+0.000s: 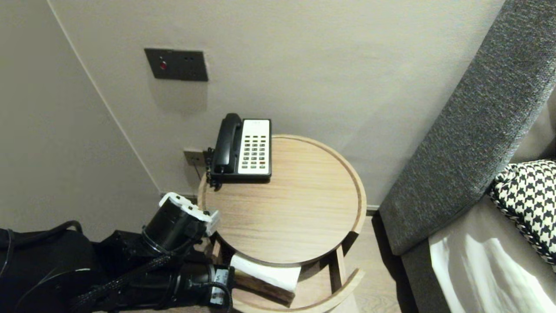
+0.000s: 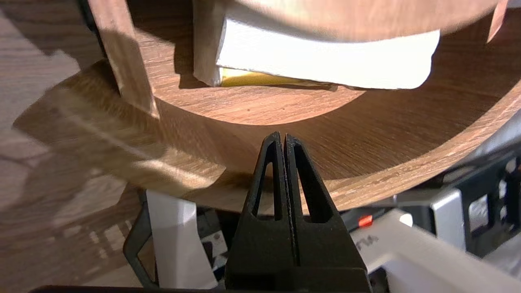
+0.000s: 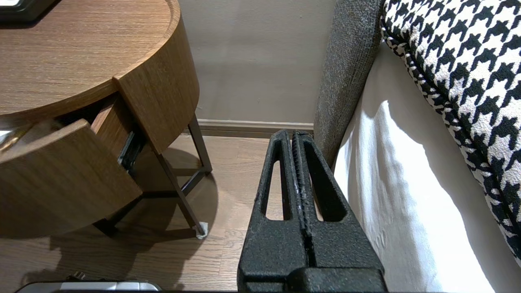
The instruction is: Open the nightstand drawer
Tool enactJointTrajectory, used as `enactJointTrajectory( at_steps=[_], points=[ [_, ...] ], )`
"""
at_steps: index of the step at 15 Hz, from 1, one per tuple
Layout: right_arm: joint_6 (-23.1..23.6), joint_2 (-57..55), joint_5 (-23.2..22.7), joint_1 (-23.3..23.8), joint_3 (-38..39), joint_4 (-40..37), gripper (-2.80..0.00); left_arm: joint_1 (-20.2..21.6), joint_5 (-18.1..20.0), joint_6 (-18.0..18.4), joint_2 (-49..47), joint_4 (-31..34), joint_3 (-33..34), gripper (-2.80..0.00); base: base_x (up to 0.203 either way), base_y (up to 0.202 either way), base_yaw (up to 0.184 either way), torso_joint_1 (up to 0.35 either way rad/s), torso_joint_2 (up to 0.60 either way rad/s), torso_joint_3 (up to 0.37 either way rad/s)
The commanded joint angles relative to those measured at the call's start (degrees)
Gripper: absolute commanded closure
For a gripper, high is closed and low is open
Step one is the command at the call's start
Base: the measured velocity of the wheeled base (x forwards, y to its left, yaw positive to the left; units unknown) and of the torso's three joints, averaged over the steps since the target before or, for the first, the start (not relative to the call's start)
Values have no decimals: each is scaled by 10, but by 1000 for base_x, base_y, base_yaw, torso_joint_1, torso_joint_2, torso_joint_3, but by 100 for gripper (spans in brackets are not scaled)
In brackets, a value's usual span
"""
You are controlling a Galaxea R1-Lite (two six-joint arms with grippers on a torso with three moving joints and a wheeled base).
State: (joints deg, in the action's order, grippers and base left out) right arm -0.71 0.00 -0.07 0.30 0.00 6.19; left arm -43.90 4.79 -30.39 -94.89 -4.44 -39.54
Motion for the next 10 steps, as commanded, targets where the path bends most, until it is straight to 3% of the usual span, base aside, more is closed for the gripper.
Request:
enactJointTrajectory(
  at_steps=[1, 10],
  points=[
    [0, 0, 0, 0, 23, 0, 0, -12, 0, 0, 8, 2, 12, 0, 0, 0, 0, 0, 0, 0],
    [0, 0, 0, 0, 23, 0, 0, -61, 1, 16, 43, 4, 65, 0, 0, 0, 0, 0, 0, 0]
  ],
)
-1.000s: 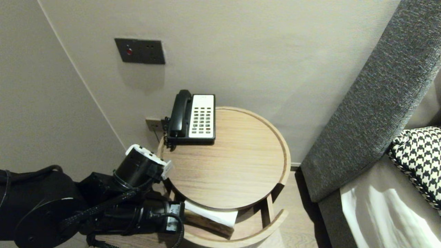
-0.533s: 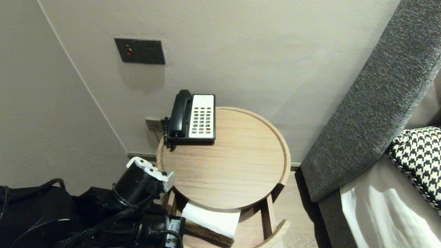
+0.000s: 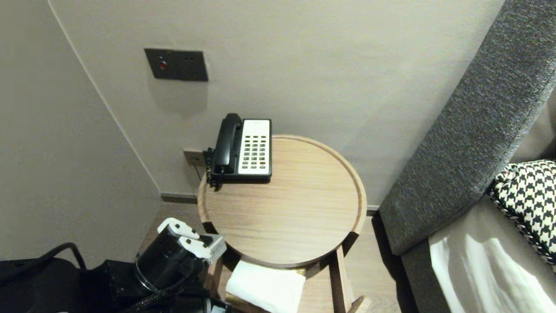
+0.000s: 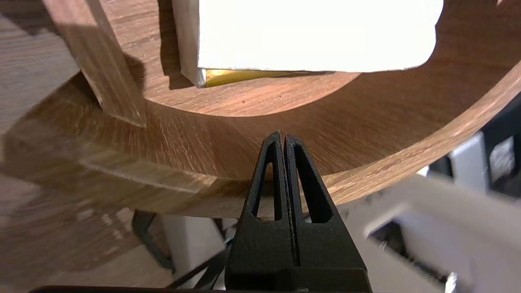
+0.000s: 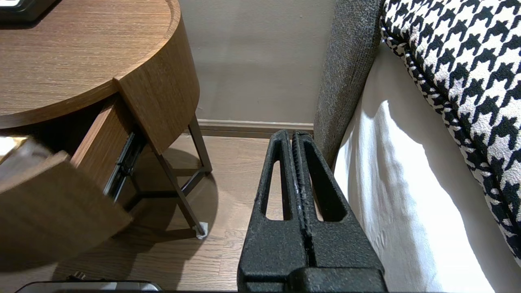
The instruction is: Open the nightstand drawer
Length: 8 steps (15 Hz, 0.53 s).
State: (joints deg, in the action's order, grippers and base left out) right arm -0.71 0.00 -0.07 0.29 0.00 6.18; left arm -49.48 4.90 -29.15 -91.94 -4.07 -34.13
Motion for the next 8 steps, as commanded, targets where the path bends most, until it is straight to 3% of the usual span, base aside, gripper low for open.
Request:
enactJointTrajectory(
  at_steps=[1, 8],
  points=[
    [0, 0, 0, 0, 23, 1, 0, -5, 0, 8, 20, 1, 19, 0, 0, 0, 0, 0, 0, 0],
    [0, 0, 0, 0, 23, 1, 0, -20, 20, 12, 60, 4, 58, 0, 0, 0, 0, 0, 0, 0]
  ],
)
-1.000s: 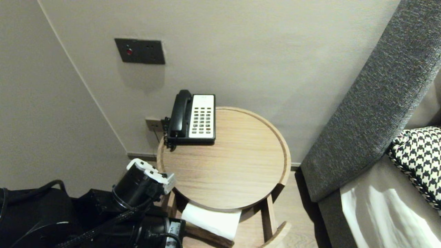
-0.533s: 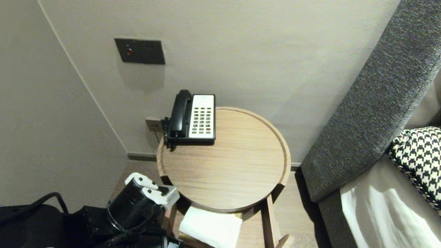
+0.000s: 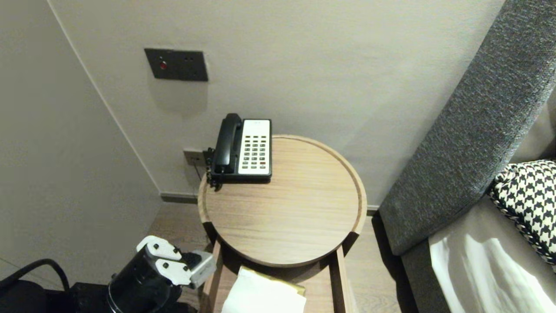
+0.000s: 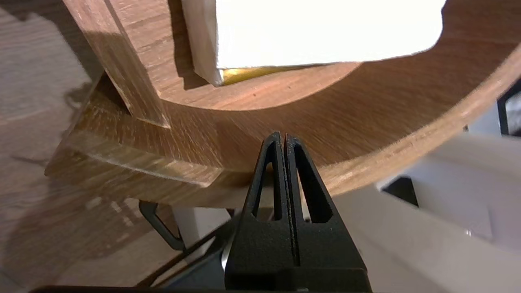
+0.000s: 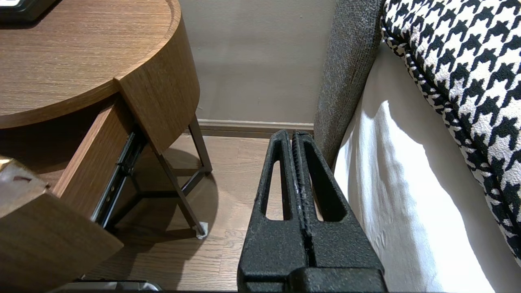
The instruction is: Open the nightstand drawer
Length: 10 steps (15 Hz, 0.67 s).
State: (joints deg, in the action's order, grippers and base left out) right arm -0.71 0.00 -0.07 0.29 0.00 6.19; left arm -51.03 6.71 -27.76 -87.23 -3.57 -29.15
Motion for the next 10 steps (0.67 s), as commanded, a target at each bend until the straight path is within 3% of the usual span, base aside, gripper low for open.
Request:
enactJointTrajectory(
  at_steps=[1, 10],
  points=[
    [0, 0, 0, 1, 23, 1, 0, -7, 3, -2, 15, -1, 14, 0, 0, 0, 0, 0, 0, 0],
    [0, 0, 0, 0, 23, 1, 0, -46, 16, -5, 23, -5, 26, 0, 0, 0, 0, 0, 0, 0]
  ],
)
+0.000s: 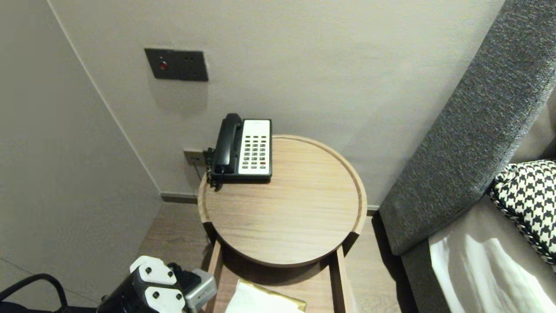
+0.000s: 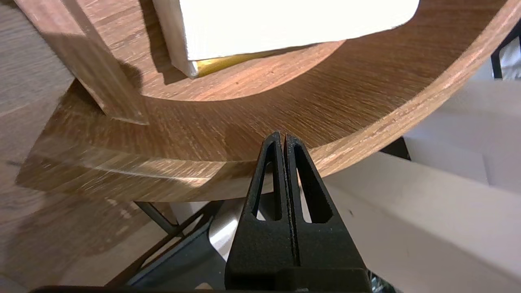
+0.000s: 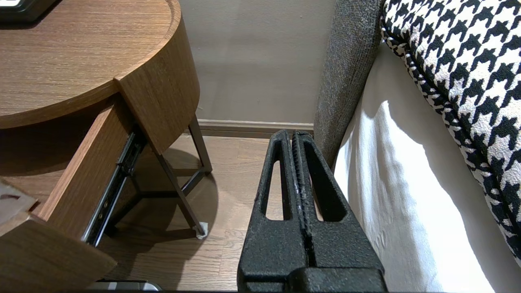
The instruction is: Open the nightstand drawer
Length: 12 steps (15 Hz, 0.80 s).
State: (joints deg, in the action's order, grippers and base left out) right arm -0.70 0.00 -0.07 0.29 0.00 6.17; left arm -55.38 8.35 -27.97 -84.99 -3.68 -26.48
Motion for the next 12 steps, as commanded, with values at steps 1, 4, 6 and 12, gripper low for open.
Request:
enactJointTrajectory(
  at_steps=[1, 4, 6, 12],
  points=[
    [0, 0, 0, 0, 23, 1, 0, -3, -3, -3, 1, -5, -5, 0, 0, 0, 0, 0, 0, 0],
    [0, 0, 0, 0, 23, 1, 0, -3, -4, -1, 22, -5, -21, 0, 0, 0, 0, 0, 0, 0],
    [0, 0, 0, 0, 23, 1, 0, -1, -8, -3, 29, -5, -43, 0, 0, 0, 0, 0, 0, 0],
    [0, 0, 0, 0, 23, 1, 0, 11, -25, 100, 54, 1, -80, 0, 0, 0, 0, 0, 0, 0]
  ],
)
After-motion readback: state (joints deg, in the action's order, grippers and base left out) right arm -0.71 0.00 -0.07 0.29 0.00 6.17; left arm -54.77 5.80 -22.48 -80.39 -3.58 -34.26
